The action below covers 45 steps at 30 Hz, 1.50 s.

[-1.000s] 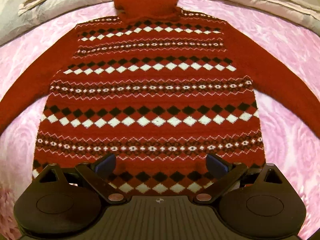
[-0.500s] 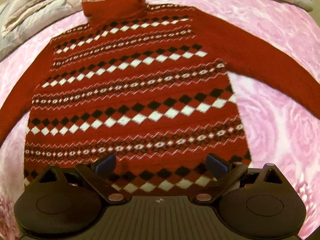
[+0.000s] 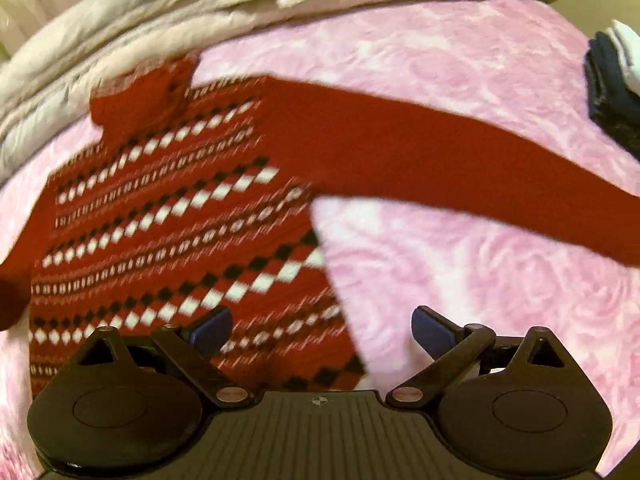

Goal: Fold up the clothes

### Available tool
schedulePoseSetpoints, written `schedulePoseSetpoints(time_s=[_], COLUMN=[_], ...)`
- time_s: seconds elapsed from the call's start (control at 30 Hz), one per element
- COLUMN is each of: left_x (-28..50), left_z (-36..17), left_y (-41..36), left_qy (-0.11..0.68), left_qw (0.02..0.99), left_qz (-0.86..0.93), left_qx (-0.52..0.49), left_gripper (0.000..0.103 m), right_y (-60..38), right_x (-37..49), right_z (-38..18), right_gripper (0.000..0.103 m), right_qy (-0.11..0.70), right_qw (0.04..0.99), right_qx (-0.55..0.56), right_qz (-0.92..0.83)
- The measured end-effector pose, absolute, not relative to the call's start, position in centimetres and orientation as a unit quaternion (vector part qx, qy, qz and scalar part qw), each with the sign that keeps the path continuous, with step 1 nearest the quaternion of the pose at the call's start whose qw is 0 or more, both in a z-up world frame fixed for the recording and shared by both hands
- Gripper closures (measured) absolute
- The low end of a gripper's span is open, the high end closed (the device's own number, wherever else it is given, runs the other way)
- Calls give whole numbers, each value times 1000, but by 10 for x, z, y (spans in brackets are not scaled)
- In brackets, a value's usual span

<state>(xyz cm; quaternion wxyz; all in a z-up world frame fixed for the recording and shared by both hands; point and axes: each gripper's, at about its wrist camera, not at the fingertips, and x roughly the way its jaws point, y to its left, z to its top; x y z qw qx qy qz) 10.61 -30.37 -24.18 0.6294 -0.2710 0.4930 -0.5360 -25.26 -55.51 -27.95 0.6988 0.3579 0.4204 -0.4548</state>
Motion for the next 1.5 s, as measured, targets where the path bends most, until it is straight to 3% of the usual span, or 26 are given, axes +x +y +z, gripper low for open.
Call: schedulePoseSetpoints(time_s=[0.07,0.27,0.43,0.5,0.6,0.7,0.87,0.93,0.97,1.0,1.07,1.27,1.37,1.5], left_x=[76,-4,44,64,91,100,101,99,97,97,95,97,96,94], left_z=[-263,-323,-321,-319,-318,-318,-326,-332,-334,-336,-339,-341,-345,-357], left_y=[-324,-374,-346,-336,-331,-333,-344,-347,-348,-351,-356,-365,-370,-371], left_qy=[526,607,581,569,556,553,562,569,570,569,567,553,551,557], left_qw=[615,571,640,666,687,689,676,669,668,668,669,682,685,685], left_qz=[-542,-545,-502,-483,-468,-469,-476,-477,-478,-479,-480,-478,-476,-468], left_qx=[-226,-94,-35,-11,7,17,22,20,20,21,24,15,23,45], left_gripper=[93,93,93,93,93,93,92,92,92,92,92,92,92,92], right_y=[-561,-583,-595,-599,-606,-607,-604,-604,-608,-613,-621,-624,-633,-654], right_x=[-263,-286,-290,-288,-289,-291,-288,-281,-276,-270,-254,-221,-232,-240], right_z=[-275,-280,-297,-312,-341,-348,-346,-350,-353,-353,-340,-251,-264,-330], right_gripper=[4,4,5,36,38,38,38,56,81,92,98,101,101,100], right_qy=[405,339,237,196,172,176,177,183,190,199,212,144,166,247], right_qw=[700,692,684,664,589,561,551,556,559,565,610,814,797,731], right_qx=[360,427,546,599,683,698,704,702,699,691,645,427,415,463], right_qz=[-466,-474,-422,-402,-396,-409,-413,-406,-405,-404,-408,-367,-407,-437])
